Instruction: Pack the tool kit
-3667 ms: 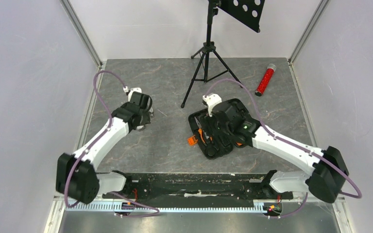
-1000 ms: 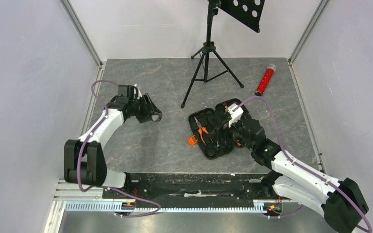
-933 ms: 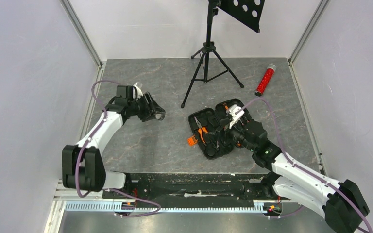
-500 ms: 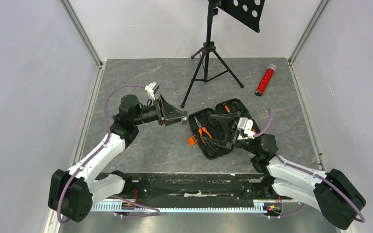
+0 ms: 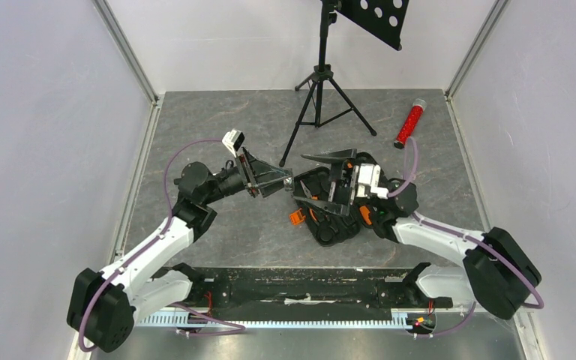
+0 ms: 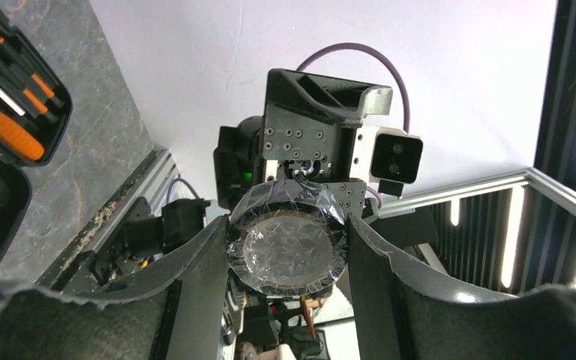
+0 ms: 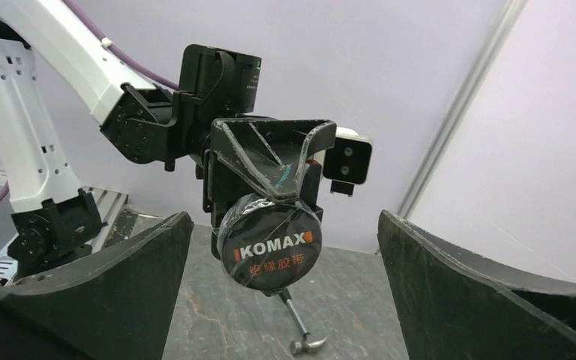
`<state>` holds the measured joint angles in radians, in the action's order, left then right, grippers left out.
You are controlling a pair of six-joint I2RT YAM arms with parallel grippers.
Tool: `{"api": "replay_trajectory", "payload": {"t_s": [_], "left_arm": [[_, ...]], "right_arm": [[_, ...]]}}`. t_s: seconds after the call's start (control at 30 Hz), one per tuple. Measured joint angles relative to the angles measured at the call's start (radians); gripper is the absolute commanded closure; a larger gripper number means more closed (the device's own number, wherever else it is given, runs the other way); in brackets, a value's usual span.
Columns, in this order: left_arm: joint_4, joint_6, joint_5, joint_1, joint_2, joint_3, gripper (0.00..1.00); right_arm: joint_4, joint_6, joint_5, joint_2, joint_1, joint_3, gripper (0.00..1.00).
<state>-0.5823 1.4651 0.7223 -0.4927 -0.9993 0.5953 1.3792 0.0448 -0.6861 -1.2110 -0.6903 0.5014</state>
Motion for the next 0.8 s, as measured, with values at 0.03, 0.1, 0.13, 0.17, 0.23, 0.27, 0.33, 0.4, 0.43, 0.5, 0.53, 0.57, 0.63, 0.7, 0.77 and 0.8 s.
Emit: {"api": "replay_trajectory", "payload": {"t_s": [0.03,0.1,0.13,0.17,0.23,0.27,0.33,0.4,0.43,0.5,0.53,0.57,0.63,0.7,0.77,0.8], "left_arm": [[-0.007,0.01,-0.01,-0.001,0.003,-0.003,0.53],[-0.023,0.033,-0.024,-0.002,0.011,-0.006,0.54],[-0.029,0.042,-0.031,-0.002,0.014,-0.006,0.54],[-0.036,0.054,-0.035,-0.003,0.017,-0.006,0.54],[-0.046,0.064,-0.04,-0.003,0.02,-0.006,0.54],[-0.051,0.064,-0.041,-0.003,0.021,-0.006,0.54],[-0.057,0.064,-0.041,-0.003,0.021,-0.006,0.54],[-0.058,0.065,-0.041,-0.003,0.021,-0.006,0.54],[-0.058,0.065,-0.041,-0.003,0.021,-0.006,0.54],[-0.062,0.065,-0.04,-0.003,0.021,-0.007,0.54],[-0.064,0.065,-0.04,-0.003,0.021,-0.008,0.54],[-0.066,0.065,-0.04,-0.003,0.021,-0.008,0.54],[-0.069,0.065,-0.04,-0.005,0.021,-0.009,0.54],[-0.071,0.065,-0.038,-0.005,0.021,-0.01,0.54],[-0.072,0.065,-0.038,-0.005,0.021,-0.01,0.54],[-0.072,0.065,-0.037,-0.005,0.021,-0.011,0.54]], "right_arm": [[0.002,0.009,-0.02,-0.019,0.0,0.02,0.04],[0.006,0.025,-0.058,-0.053,0.0,0.052,0.05],[0.008,0.032,-0.074,-0.066,0.0,0.064,0.05],[0.01,0.039,-0.09,-0.079,0.0,0.075,0.06],[0.011,0.053,-0.114,-0.1,0.0,0.095,0.07],[0.012,0.061,-0.128,-0.109,0.0,0.104,0.08],[0.013,0.072,-0.147,-0.121,0.0,0.114,0.1],[0.015,0.08,-0.164,-0.129,0.0,0.122,0.13],[0.016,0.087,-0.176,-0.134,0.0,0.126,0.14],[0.018,0.094,-0.192,-0.143,0.0,0.135,0.18],[0.018,0.097,-0.197,-0.148,0.0,0.14,0.2],[0.019,0.101,-0.203,-0.153,0.0,0.146,0.22],[0.019,0.109,-0.211,-0.161,0.001,0.157,0.26],[0.019,0.117,-0.214,-0.169,0.003,0.166,0.29],[0.02,0.125,-0.218,-0.174,0.007,0.172,0.32],[0.021,0.128,-0.218,-0.176,0.008,0.174,0.34]]}}
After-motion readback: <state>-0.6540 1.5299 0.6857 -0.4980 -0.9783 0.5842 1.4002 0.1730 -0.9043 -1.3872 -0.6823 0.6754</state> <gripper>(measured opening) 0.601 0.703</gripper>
